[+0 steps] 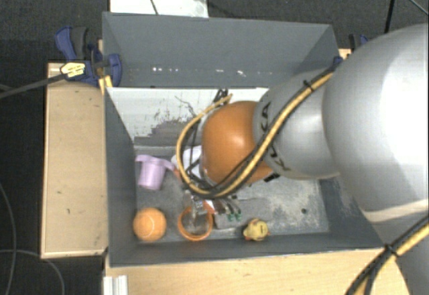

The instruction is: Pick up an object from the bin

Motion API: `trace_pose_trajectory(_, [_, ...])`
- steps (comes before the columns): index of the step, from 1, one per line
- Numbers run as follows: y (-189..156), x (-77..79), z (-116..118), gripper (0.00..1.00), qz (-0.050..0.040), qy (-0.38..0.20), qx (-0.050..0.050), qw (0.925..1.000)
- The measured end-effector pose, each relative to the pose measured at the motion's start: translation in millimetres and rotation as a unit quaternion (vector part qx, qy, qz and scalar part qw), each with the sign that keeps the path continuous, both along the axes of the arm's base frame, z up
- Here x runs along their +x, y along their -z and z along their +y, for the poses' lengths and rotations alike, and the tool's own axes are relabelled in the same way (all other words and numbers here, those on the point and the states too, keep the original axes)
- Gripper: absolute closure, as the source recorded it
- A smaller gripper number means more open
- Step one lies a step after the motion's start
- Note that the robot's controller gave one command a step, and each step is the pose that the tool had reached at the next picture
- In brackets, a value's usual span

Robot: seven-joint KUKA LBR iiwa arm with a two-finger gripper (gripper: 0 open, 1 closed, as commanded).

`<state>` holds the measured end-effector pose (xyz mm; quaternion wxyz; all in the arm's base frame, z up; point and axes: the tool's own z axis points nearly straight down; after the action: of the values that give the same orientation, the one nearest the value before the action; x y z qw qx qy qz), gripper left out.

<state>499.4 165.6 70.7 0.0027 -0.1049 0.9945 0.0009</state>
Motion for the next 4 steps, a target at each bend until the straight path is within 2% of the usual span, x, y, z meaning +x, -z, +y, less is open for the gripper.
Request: trace_pose_trajectory(4, [-15,0.5,0,1.0,0.0024,0.003,-0.001,1.0])
